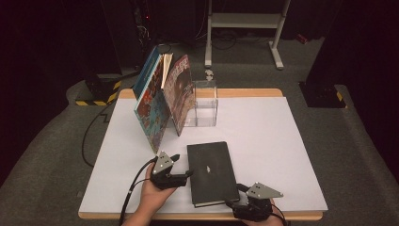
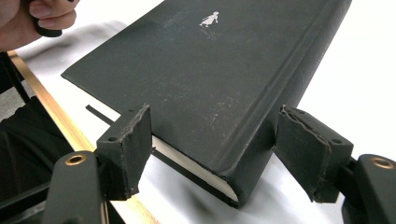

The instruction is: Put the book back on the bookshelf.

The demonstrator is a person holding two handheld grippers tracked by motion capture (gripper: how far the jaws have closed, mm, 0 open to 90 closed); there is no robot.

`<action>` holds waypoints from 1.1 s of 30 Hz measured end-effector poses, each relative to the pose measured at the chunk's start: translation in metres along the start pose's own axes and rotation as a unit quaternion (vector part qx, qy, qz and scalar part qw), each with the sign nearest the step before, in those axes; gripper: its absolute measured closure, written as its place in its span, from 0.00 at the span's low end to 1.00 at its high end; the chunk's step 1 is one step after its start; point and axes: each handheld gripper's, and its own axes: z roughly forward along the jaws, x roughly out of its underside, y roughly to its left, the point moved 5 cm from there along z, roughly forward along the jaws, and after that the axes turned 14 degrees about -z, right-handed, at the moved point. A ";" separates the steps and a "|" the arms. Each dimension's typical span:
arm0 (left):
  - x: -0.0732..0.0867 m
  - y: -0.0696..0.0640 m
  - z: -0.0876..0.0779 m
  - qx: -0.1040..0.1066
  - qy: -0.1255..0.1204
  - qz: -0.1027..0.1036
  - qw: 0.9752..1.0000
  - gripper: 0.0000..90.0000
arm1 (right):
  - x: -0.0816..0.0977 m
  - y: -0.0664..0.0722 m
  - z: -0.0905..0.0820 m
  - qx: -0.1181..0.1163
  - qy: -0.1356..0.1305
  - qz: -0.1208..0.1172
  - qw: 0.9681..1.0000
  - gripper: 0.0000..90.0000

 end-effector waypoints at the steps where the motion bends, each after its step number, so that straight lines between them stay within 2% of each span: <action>1: 0.000 0.000 0.000 0.000 0.000 -0.002 1.000 0.25 | -0.001 0.000 0.001 0.002 0.001 -0.001 1.000 0.30; 7: 0.000 0.001 0.002 -0.001 0.005 -0.003 1.000 0.25 | -0.008 0.001 0.010 0.010 0.005 0.000 1.000 0.30; 19: -0.004 0.007 0.005 -0.007 0.004 -0.008 1.000 0.25 | -0.030 0.004 0.040 0.034 0.015 -0.009 0.999 0.29; 23: -0.005 0.010 0.008 -0.011 0.007 -0.008 1.000 0.26 | -0.036 0.004 0.047 0.035 0.017 -0.011 0.999 0.28; 25: -0.007 0.011 0.011 -0.010 0.007 -0.011 1.000 0.26 | -0.036 0.004 0.046 0.032 0.019 -0.013 0.999 0.31; 26: -0.007 0.012 0.012 -0.012 0.007 -0.014 1.000 0.26 | -0.036 0.003 0.044 0.031 0.017 -0.015 0.999 0.35; 29: -0.008 0.015 0.018 -0.017 0.008 -0.020 1.000 0.26 | -0.038 -0.004 0.037 0.037 0.006 -0.011 0.999 0.35; 32: -0.011 0.017 0.026 -0.020 0.008 -0.029 0.999 0.26 | -0.042 -0.017 0.039 0.045 0.006 0.006 0.999 0.36; 33: -0.011 0.017 0.026 -0.020 0.008 -0.029 0.999 0.26 | -0.042 -0.017 0.039 0.045 0.006 0.006 0.999 0.36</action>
